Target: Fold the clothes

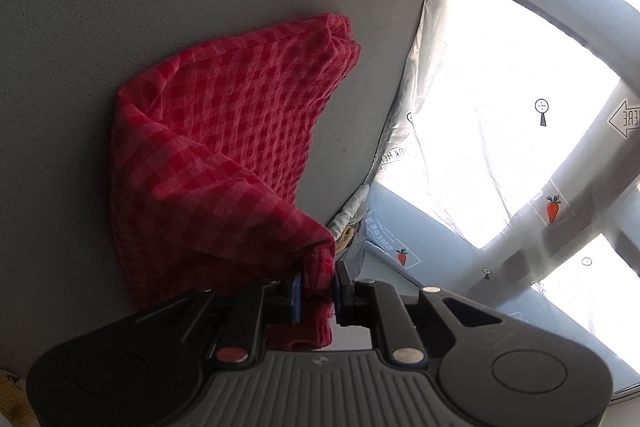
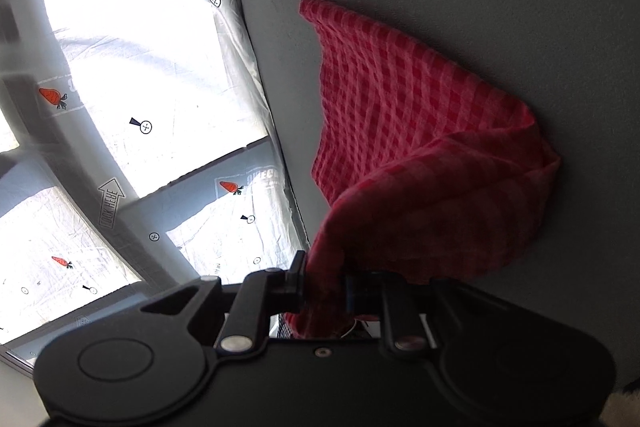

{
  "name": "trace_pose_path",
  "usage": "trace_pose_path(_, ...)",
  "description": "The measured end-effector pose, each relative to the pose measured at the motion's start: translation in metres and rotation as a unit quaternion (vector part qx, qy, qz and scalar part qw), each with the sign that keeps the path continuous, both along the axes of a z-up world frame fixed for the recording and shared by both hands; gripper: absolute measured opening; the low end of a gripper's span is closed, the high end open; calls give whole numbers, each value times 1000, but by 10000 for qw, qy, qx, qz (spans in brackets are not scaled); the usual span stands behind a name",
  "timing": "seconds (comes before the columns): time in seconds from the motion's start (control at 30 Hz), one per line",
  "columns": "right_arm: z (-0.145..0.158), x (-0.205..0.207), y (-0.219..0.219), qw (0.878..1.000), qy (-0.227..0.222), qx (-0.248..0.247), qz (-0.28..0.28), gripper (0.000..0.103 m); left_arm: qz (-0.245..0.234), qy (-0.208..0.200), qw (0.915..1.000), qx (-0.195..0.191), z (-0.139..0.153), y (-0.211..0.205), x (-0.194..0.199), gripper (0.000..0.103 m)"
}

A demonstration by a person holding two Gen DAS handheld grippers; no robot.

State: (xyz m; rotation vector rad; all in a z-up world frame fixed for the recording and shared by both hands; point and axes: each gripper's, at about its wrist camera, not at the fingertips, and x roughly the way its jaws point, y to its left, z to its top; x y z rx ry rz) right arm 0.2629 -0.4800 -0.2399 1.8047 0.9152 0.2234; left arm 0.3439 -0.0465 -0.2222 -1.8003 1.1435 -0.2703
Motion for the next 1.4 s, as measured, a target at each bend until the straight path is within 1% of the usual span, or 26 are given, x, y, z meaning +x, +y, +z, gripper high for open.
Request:
trace_pose_path(0.03, -3, 14, 4, 10000, 48, 16, -14, 19, 25, 18, 10000, 15, -2, -2, 8, 16)
trace_pose_path(0.3, -28, 73, -7, 9991, 353, 177, -122, 19, 311, 242, 9992, -53, -21, -19, 61, 16)
trace_pose_path(0.43, -42, 98, -10, 9979, 597, 205, -172, 20, 372, 412, 9984, -41, -27, -29, 85, 17)
trace_pose_path(0.5, -51, 107, -11, 9959, 813, 313, -258, 21, 382, 390, 9985, 10, -29, -31, 96, 17)
trace_pose_path(0.53, -53, 112, -11, 9956, 832, 324, -294, 22, 394, 349, 9986, 36, -29, -31, 101, 18)
trace_pose_path(0.57, -56, 116, -11, 9954, 847, 325, -323, 25, 409, 316, 9987, 40, -30, -31, 104, 25)
trace_pose_path(0.6, -56, 119, -12, 9954, 854, 284, -324, 31, 424, 285, 9987, 39, -31, -31, 107, 28)
trace_pose_path(0.63, -56, 122, -13, 9954, 866, 244, -336, 34, 440, 255, 9987, 37, -32, -30, 110, 31)
trace_pose_path(0.7, -54, 126, -15, 9953, 875, 180, -367, 44, 650, 115, 9978, -71, -29, -28, 113, 34)
trace_pose_path(0.73, -50, 127, -17, 9958, 834, 101, -376, 45, 715, -36, 9974, -117, -25, -26, 115, 37)
trace_pose_path(0.8, -37, 129, -19, 9975, 597, -211, -317, 51, 689, -289, 9972, 47, -14, -20, 117, 43)
trace_pose_path(0.83, -29, 129, -20, 9977, 462, -426, -262, 52, 656, -402, 9969, 178, -8, -18, 118, 44)
trace_pose_path(0.93, -4, 128, -21, 9944, 45, -1050, -151, 55, 470, -725, 9937, 715, 7, -9, 113, 48)
trace_pose_path(1.0, 8, 126, -18, 9896, -177, -1423, -122, 59, 306, -834, 9888, 1200, 14, -5, 109, 50)
trace_pose_path(1.03, 14, 125, -17, 9858, -273, -1657, -94, 59, 171, -865, 9829, 1618, 18, -4, 107, 51)
trace_pose_path(1.07, 21, 124, -13, 9786, -327, -2034, -6, 59, 20, -890, 9740, 2083, 23, -3, 104, 51)
trace_pose_path(1.1, 28, 123, -9, 9698, -379, -2407, 101, 59, -131, -912, 9628, 2542, 28, -2, 101, 52)
trace_pose_path(1.13, 35, 124, -4, 9592, -431, -2781, 283, 59, -316, -981, 9493, 2971, 33, -3, 100, 56)
trace_pose_path(1.17, 41, 125, 2, 9452, -516, -3184, 496, 59, -663, -1129, 9235, 3606, 41, -7, 103, 61)
trace_pose_path(1.2, 48, 126, 10, 9263, -589, -3648, 738, 60, -965, -1269, 8980, 4102, 48, -11, 104, 62)
trace_pose_path(1.23, 54, 128, 21, 9019, -624, -4153, 1012, 61, -1280, -1455, 8692, 4548, 55, -19, 103, 63)
trace_pose_path(1.27, 59, 130, 31, 8745, -652, -4633, 1280, 62, -1601, -1650, 8361, 4981, 61, -27, 103, 66)
trace_pose_path(1.3, 62, 129, 42, 8460, -663, -5063, 1537, 62, -1779, -1766, 8172, 5190, 62, -32, 101, 68)
trace_pose_path(1.33, 64, 131, 53, 8167, -666, -5451, 1772, 62, -1914, -1859, 8027, 5333, 63, -35, 100, 71)
trace_pose_path(1.37, 63, 139, 62, 7945, -645, -5718, 1941, 63, -2049, -1950, 7877, 5473, 63, -38, 98, 73)
trace_pose_path(1.4, 60, 137, 69, 7762, -617, -5915, 2094, 64, -2092, -1955, 7844, 5502, 62, -40, 97, 73)
